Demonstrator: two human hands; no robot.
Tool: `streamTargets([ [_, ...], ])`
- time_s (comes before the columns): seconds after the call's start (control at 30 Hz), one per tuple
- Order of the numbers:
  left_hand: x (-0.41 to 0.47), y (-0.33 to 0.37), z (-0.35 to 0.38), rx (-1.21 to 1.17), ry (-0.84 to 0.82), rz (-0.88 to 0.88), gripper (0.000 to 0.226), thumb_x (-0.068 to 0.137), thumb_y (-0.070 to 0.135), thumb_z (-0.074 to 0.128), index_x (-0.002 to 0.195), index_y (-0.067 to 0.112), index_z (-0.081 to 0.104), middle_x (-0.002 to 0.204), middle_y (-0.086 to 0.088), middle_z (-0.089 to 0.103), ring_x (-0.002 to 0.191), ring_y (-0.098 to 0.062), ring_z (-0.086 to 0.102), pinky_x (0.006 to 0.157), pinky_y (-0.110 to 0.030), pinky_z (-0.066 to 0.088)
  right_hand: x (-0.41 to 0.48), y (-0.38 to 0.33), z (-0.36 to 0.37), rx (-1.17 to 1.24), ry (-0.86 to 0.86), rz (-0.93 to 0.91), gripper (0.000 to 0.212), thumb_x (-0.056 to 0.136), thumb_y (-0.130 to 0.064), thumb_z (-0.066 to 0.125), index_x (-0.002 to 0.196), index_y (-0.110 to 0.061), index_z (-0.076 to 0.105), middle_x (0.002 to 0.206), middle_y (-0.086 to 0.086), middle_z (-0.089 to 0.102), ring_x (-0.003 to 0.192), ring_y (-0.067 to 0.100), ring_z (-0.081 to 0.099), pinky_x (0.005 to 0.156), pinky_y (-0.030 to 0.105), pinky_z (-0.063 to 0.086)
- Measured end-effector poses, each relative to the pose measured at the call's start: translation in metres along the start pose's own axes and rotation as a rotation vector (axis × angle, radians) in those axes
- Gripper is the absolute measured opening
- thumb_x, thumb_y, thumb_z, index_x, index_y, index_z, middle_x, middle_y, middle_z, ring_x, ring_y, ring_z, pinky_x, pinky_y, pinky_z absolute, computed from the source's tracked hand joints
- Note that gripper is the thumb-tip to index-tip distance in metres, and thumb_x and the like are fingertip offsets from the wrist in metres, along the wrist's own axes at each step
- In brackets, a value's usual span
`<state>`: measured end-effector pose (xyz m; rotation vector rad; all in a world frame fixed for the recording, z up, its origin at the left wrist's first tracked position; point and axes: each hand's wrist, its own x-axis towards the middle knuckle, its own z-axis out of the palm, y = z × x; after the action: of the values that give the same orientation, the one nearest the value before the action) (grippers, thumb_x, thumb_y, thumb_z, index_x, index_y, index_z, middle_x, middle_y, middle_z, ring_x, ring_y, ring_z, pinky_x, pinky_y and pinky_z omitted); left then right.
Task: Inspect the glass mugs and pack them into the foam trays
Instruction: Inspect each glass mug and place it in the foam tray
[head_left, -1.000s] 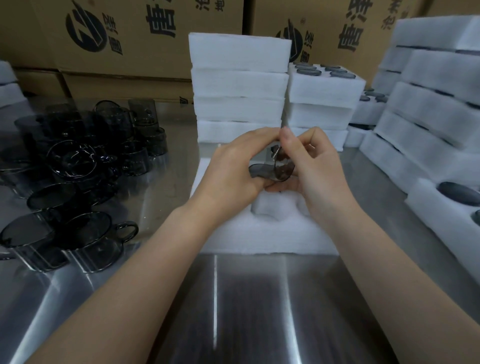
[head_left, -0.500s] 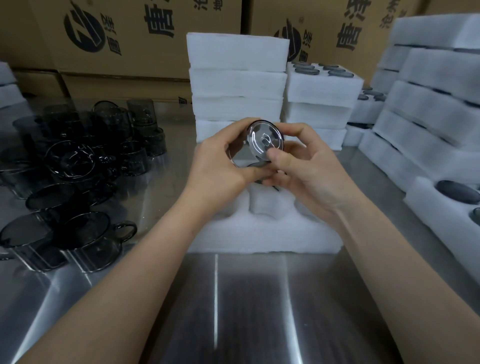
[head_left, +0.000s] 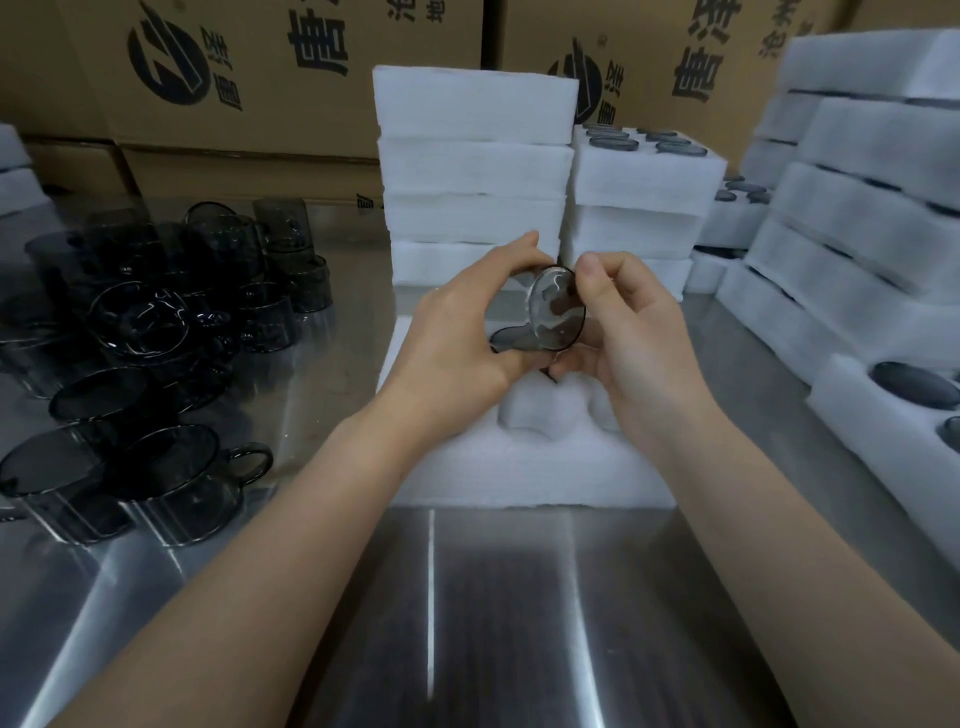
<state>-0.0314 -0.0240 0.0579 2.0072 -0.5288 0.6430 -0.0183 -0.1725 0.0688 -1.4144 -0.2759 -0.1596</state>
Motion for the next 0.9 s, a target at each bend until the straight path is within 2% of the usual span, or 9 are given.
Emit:
streamTargets([
  [0.13,0.0,0.001,0.0,-0.035,0.045,0.021,0.059,0.076,0.014,0.081,0.118,0.041,0.049,0.149,0.013,0.04,0.131,-0.002,0.046,0.104,-0.021,0.04,0.004,-0.002,-0.003,0.217,-0.078,0.186,0.03,0.094,-0.033,0.061,0.111,-0.009,0.057,0.086,0.004,0.071,0.068,0.02,0.067,0.051,0.028,0.052],
  [0.23,0.0,0.002,0.0,-0.058,0.055,0.027,0.062,0.076,0.013,0.08,0.116,0.046,0.046,0.155,0.006,0.033,0.133,-0.007,0.045,0.104,-0.023,0.041,0.008,-0.001,-0.007,0.228,-0.145,0.222,0.024,0.089,-0.033,0.063,0.097,-0.012,0.071,0.09,0.003,0.071,0.078,0.017,0.065,0.07,0.03,0.054],
  [0.33,-0.001,0.002,0.0,-0.057,0.004,0.022,0.063,0.076,0.011,0.079,0.118,0.043,0.044,0.158,0.007,0.027,0.137,-0.007,0.04,0.108,-0.027,0.039,0.009,0.0,-0.008,0.259,-0.154,0.203,0.018,0.08,-0.03,0.067,0.089,-0.017,0.074,0.092,0.002,0.069,0.088,0.022,0.056,0.083,0.038,0.044],
  [0.43,-0.003,0.001,0.0,-0.067,-0.08,-0.033,0.071,0.073,0.027,0.079,0.132,0.039,0.04,0.159,0.011,0.02,0.138,-0.003,0.035,0.112,-0.032,0.035,0.008,0.0,-0.009,0.302,-0.172,0.182,0.015,0.076,-0.025,0.067,0.084,-0.016,0.074,0.087,0.003,0.067,0.086,0.023,0.052,0.081,0.037,0.042],
  [0.53,-0.002,0.0,0.001,-0.101,-0.097,-0.106,0.079,0.074,0.04,0.074,0.142,0.035,0.035,0.156,0.01,0.029,0.136,-0.003,0.039,0.113,-0.037,0.036,0.008,0.002,-0.007,0.29,-0.192,0.129,0.018,0.078,-0.027,0.063,0.086,-0.012,0.068,0.085,0.007,0.068,0.081,0.021,0.062,0.079,0.035,0.05],
  [0.63,0.0,-0.002,0.003,-0.114,-0.091,-0.186,0.088,0.077,0.033,0.079,0.149,0.028,0.03,0.148,0.005,0.041,0.132,-0.01,0.045,0.11,-0.039,0.04,0.008,0.005,-0.004,0.273,-0.193,0.077,0.021,0.081,-0.031,0.059,0.081,-0.011,0.065,0.082,0.009,0.067,0.076,0.021,0.064,0.073,0.031,0.053],
  [0.7,0.0,-0.002,0.005,-0.112,-0.077,-0.192,0.086,0.076,0.025,0.082,0.146,0.025,0.033,0.145,0.007,0.043,0.131,-0.008,0.046,0.109,-0.036,0.042,0.008,0.006,-0.002,0.246,-0.17,0.054,0.023,0.083,-0.034,0.056,0.076,-0.013,0.063,0.068,0.0,0.061,0.062,0.013,0.055,0.061,0.023,0.045],
  [0.8,0.0,0.0,0.006,-0.081,-0.047,-0.119,0.074,0.07,0.02,0.084,0.132,0.021,0.044,0.132,0.004,0.052,0.123,-0.012,0.052,0.103,-0.036,0.045,0.011,0.004,-0.003,0.231,-0.147,0.073,0.031,0.085,-0.04,0.054,0.068,-0.016,0.062,0.055,-0.003,0.036,0.051,0.011,0.034,0.054,0.022,0.033],
  [0.9,0.001,-0.001,0.006,0.011,-0.03,-0.003,0.066,0.07,0.011,0.084,0.125,0.016,0.049,0.122,0.003,0.054,0.116,-0.011,0.052,0.099,-0.023,0.042,0.012,0.0,-0.005,0.211,-0.142,0.151,0.042,0.093,-0.041,0.052,0.06,-0.016,0.058,0.053,-0.002,0.031,0.049,0.012,0.032,0.054,0.025,0.03],
])
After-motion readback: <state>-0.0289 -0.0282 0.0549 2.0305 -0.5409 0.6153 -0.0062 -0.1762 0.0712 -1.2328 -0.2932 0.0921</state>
